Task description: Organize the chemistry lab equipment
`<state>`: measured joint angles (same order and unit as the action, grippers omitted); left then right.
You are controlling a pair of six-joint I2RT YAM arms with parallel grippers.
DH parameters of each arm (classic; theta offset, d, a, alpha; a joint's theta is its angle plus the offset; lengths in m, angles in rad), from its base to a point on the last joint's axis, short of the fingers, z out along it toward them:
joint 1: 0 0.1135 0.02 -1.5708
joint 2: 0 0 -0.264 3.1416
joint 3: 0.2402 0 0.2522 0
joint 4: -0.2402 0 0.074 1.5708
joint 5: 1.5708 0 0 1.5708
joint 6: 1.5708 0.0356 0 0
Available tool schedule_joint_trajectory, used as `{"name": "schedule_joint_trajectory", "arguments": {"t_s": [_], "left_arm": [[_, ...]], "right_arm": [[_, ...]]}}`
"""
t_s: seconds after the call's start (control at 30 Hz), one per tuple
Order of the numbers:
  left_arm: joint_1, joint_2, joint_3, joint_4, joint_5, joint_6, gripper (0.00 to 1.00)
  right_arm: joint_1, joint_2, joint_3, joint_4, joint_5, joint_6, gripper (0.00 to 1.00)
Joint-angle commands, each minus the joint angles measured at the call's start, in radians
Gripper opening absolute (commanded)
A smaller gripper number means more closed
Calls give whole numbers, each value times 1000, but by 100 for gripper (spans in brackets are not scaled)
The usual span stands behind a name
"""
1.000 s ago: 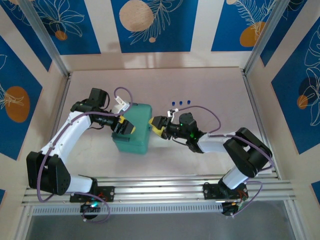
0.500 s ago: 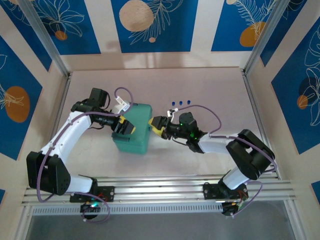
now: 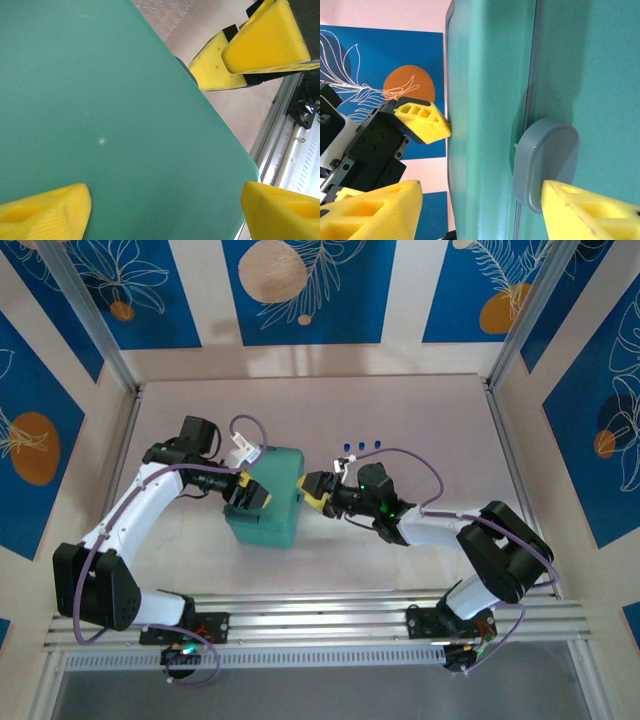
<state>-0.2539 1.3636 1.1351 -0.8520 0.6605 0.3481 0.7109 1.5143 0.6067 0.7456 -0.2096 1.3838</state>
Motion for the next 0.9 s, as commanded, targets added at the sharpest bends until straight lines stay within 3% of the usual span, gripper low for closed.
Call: {"name": "schedule_joint_trajectory", "arguments": {"t_s": [0.0, 0.87], "left_arm": [[-24, 49, -31, -25, -54, 10, 81], [-30, 49, -35, -24, -57, 11, 81]], "right_arm": [[14, -27, 50, 27, -4, -25, 65], [10, -68, 103, -41, -7, -53, 65]]}}
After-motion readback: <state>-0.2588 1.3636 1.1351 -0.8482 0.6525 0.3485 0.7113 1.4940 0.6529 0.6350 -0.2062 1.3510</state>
